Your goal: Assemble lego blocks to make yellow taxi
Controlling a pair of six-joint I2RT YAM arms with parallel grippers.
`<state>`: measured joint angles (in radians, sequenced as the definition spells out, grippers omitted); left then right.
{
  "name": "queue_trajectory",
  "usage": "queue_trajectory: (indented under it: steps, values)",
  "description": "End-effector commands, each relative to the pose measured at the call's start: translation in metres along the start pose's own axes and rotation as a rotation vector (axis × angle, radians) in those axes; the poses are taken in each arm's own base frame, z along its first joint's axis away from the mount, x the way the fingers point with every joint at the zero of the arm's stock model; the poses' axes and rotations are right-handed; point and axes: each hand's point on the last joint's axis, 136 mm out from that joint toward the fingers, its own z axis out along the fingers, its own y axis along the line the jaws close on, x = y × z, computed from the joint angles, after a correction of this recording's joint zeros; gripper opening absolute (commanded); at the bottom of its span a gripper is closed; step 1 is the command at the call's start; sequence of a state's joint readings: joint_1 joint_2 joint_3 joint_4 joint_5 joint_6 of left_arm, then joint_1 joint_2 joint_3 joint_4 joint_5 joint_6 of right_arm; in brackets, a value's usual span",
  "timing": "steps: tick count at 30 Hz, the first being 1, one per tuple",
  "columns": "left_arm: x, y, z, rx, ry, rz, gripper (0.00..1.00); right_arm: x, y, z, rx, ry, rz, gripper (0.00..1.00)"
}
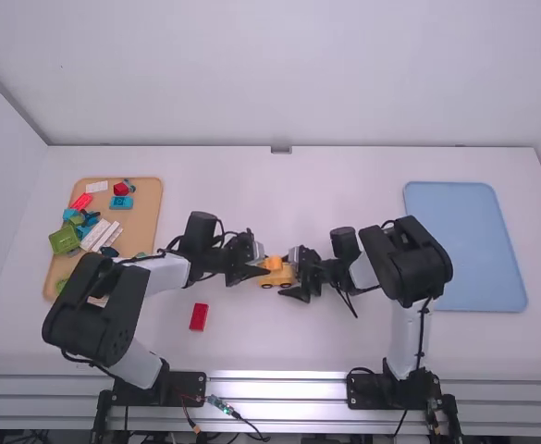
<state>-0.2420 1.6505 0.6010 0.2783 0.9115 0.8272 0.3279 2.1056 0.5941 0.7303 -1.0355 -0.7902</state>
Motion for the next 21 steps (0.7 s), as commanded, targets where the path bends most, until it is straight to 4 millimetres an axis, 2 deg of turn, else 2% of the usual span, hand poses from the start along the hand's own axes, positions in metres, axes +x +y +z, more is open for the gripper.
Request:
queue_trajectory:
  steps: [1,7,9,14,21]
  values:
    - [0.001,-0.007,0.000,0.028,-0.021,-0.003,0.02,0.003,-0.004,0.002,0.008,0.010,0.007,0.89]
    - [0.005,-0.011,0.000,0.044,-0.008,-0.013,0.02,0.003,-0.004,0.006,0.012,0.024,-0.006,0.83]
    - [0.005,-0.012,0.000,0.045,-0.006,-0.008,0.02,0.004,-0.004,0.012,0.025,0.046,-0.021,0.77]
    - [0.006,-0.011,0.000,0.040,-0.001,0.000,0.02,0.003,-0.002,0.024,0.027,0.083,-0.042,0.74]
    - [0.010,-0.011,0.000,0.036,0.017,-0.012,0.02,0.003,-0.001,0.025,0.026,0.086,-0.042,0.71]
